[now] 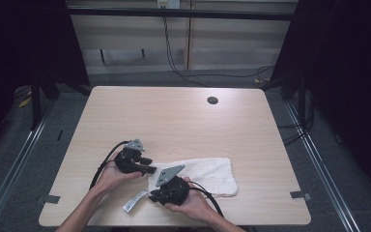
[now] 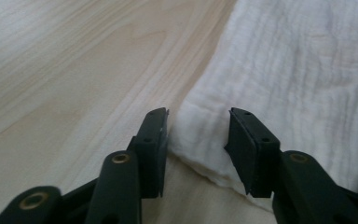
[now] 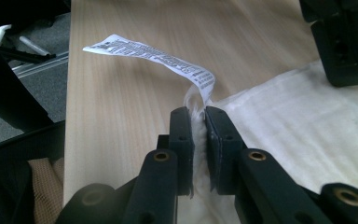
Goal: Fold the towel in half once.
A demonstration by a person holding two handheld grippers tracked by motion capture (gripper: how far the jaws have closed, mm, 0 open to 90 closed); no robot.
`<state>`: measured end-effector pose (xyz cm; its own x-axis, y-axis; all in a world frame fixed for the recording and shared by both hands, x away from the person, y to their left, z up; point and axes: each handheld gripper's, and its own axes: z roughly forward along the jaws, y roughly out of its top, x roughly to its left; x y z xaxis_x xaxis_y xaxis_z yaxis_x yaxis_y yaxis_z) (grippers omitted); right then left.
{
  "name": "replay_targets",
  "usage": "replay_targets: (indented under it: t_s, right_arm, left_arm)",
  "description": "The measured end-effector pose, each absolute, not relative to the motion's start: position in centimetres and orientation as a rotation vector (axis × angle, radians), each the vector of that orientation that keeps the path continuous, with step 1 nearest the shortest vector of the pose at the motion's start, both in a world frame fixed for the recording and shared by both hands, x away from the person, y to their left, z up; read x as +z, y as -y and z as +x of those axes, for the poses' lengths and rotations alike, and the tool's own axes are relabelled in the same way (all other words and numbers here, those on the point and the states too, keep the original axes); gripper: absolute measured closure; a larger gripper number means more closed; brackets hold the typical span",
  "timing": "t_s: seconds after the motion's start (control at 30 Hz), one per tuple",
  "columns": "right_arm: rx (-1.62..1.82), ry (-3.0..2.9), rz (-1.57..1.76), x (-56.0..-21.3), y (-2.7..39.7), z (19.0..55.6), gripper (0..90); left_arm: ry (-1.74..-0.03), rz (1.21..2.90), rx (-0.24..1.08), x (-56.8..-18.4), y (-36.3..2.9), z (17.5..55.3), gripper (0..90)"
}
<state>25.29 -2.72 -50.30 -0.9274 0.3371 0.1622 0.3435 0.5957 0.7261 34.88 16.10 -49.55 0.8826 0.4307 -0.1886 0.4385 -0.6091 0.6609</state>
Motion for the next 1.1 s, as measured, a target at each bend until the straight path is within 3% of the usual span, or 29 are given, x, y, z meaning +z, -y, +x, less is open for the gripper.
replay_targets:
  t_s: [0.1, 0.2, 0.63, 1.1]
  right_arm:
    - [-1.269, 2.795, -0.611, -50.3, 2.6, 25.3, 81.9]
    - [-1.254, 2.804, -0.613, -50.1, 2.5, 25.3, 82.6]
    - [-1.285, 2.739, -0.644, -49.6, 3.0, 25.6, 82.9]
    - [-1.328, 2.702, -0.662, -48.8, 3.4, 25.6, 83.2]
  left_arm:
    - [-0.612, 2.319, 0.001, -49.5, -16.0, 34.8, 75.1]
    - [-0.612, 2.314, -0.03, -49.6, -16.2, 34.9, 83.9]
    - [-0.664, 2.24, -0.108, -49.7, -16.9, 35.2, 85.4]
    - [-0.674, 2.175, -0.104, -48.4, -18.0, 35.4, 85.1]
